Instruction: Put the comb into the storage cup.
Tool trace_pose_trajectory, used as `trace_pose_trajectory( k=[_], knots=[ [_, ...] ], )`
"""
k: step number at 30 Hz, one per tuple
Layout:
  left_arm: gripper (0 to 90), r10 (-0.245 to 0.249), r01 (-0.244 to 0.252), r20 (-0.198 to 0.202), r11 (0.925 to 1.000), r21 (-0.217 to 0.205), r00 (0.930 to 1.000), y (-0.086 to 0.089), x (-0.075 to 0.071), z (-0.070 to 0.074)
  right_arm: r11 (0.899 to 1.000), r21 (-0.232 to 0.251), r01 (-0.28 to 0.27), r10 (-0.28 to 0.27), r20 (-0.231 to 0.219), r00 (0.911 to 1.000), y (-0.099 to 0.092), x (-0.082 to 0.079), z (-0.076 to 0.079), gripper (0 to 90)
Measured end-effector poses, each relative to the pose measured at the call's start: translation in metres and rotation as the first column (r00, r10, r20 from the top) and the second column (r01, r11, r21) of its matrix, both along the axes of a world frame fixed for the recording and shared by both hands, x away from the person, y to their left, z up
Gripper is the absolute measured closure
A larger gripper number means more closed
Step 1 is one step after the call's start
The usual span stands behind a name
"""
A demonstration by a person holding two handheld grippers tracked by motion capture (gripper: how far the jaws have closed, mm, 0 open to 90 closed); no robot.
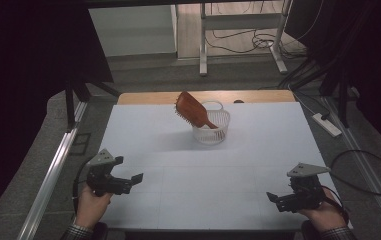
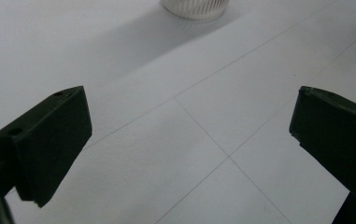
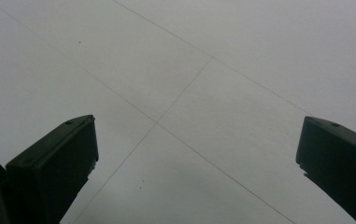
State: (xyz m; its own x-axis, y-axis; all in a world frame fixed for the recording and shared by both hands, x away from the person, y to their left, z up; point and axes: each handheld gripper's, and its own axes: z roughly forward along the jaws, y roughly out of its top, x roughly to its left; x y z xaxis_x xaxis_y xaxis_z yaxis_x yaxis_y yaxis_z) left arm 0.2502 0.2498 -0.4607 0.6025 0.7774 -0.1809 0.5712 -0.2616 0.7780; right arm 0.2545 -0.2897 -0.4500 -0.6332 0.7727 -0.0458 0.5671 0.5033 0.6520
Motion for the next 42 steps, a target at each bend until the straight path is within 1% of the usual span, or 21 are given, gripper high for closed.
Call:
trace_pose_trajectory(
  k=[12, 23, 35, 42],
  knots=[
    [0.0, 0.012, -0.012, -0.004, 0.9999, 0.004, 0.9999, 0.004, -0.006, -0.002, 1.0, 0.0, 0.0, 0.0, 0.0, 1.0, 0.0, 0.0, 0.0, 0.0],
    [0.0, 0.03, -0.03, -0.007, 0.9995, 0.009, 0.9995, 0.012, -0.015, -0.004, 1.0, 0.0, 0.001, -0.001, 0.0, 1.0, 0.0, 0.0, 0.0, 0.0],
    [0.1, 0.04, -0.04, -0.012, 0.9989, 0.026, 0.9991, 0.017, -0.024, -0.006, 1.0, -0.001, 0.002, -0.002, -0.001, 1.0, 0.0, 0.0, 0.0, 0.0],
    [0.1, 0.047, -0.047, -0.019, 0.9985, 0.028, 0.9987, 0.02, -0.028, -0.007, 1.0, -0.001, 0.003, -0.003, -0.001, 1.0, 0.0, 0.0, 0.0, 0.0]
  ],
)
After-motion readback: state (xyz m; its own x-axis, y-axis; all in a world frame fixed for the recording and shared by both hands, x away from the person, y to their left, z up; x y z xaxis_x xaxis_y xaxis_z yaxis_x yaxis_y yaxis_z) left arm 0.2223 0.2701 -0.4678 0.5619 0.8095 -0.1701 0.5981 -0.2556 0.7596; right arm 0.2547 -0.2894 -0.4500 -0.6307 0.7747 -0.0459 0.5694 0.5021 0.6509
